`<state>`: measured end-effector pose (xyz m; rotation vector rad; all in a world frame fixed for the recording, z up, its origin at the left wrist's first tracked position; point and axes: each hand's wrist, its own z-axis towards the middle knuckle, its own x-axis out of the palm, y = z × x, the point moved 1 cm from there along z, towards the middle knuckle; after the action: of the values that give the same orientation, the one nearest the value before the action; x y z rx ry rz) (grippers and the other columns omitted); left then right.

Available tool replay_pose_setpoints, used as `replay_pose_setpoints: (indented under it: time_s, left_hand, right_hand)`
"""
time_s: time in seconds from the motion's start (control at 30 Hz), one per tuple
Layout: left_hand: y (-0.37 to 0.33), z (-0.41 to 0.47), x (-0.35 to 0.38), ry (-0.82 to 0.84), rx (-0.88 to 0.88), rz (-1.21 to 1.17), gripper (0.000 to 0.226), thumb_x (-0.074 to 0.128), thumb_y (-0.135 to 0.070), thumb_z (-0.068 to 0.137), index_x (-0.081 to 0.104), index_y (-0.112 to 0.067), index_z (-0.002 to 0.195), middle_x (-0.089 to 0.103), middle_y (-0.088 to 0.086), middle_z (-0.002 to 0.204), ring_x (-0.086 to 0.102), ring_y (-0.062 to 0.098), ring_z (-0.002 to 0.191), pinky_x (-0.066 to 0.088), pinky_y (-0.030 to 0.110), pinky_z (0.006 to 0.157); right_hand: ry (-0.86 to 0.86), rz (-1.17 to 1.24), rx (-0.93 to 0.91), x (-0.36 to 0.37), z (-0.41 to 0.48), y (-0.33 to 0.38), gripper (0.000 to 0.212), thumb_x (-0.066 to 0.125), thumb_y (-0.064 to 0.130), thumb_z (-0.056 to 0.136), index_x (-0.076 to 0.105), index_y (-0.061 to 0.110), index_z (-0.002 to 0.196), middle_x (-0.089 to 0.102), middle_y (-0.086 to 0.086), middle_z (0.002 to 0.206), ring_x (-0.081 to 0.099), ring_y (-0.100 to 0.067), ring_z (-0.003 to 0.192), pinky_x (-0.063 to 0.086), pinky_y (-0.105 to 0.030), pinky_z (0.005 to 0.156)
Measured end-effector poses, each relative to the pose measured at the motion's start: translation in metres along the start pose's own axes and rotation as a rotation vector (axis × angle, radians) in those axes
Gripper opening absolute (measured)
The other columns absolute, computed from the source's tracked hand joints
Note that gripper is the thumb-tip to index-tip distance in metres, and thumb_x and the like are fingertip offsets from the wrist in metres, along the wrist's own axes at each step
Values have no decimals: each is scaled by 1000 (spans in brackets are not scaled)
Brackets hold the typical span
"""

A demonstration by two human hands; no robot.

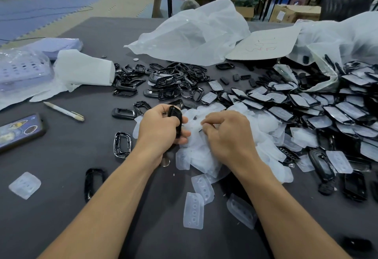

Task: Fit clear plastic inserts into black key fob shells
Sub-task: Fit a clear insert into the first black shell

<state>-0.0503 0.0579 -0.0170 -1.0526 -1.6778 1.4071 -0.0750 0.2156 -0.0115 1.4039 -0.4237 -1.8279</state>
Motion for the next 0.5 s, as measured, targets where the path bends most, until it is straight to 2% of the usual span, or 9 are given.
replay_pose_setpoints:
  time_s: [0.07, 0.2, 0.33, 0.43, 0.5]
  left_hand:
    - [4, 0, 2, 36, 22, 74, 30, 45, 9, 94, 64, -14, 94, 75, 10, 82, 70, 22, 56, 58, 34, 48]
    - [7, 0, 3, 63, 71, 153, 31, 47, 2, 94, 67, -20, 88, 76, 7, 80, 70, 22, 58, 55, 31, 51]
    - [3, -6, 2, -9, 148, 157, 32, 49, -4, 92, 69, -27, 82, 77, -2, 86, 75, 25, 60, 60, 38, 51]
    - [-5, -13, 5, -40, 244, 99, 27, 52, -7, 83, 68, -29, 78, 77, -1, 83, 68, 23, 50, 49, 30, 41]
    - [-7, -16, 8, -26, 208, 36, 26, 52, -8, 71, 66, -30, 71, 72, 1, 71, 52, 20, 42, 37, 24, 38]
  right_hand:
    - [-36, 101, 90, 2, 1, -1, 14, 71, 16, 88, 83, 21, 83, 78, 11, 86, 64, -4, 88, 48, -19, 83]
    - [-124, 322, 239, 0, 4, -5, 17, 73, 20, 88, 79, 30, 75, 75, 21, 77, 65, 6, 71, 46, -8, 65]
    - [-221, 523, 249, -9, 4, -7, 11, 76, 22, 89, 81, 27, 79, 74, 17, 70, 63, 3, 62, 49, -14, 63]
    - [-194, 589, 250, -11, 5, -6, 6, 78, 22, 89, 82, 21, 83, 68, 17, 60, 57, 0, 53, 45, -17, 58]
    - [-171, 602, 238, -11, 5, -4, 10, 78, 19, 89, 80, 20, 80, 65, 13, 56, 53, -2, 48, 43, -17, 52]
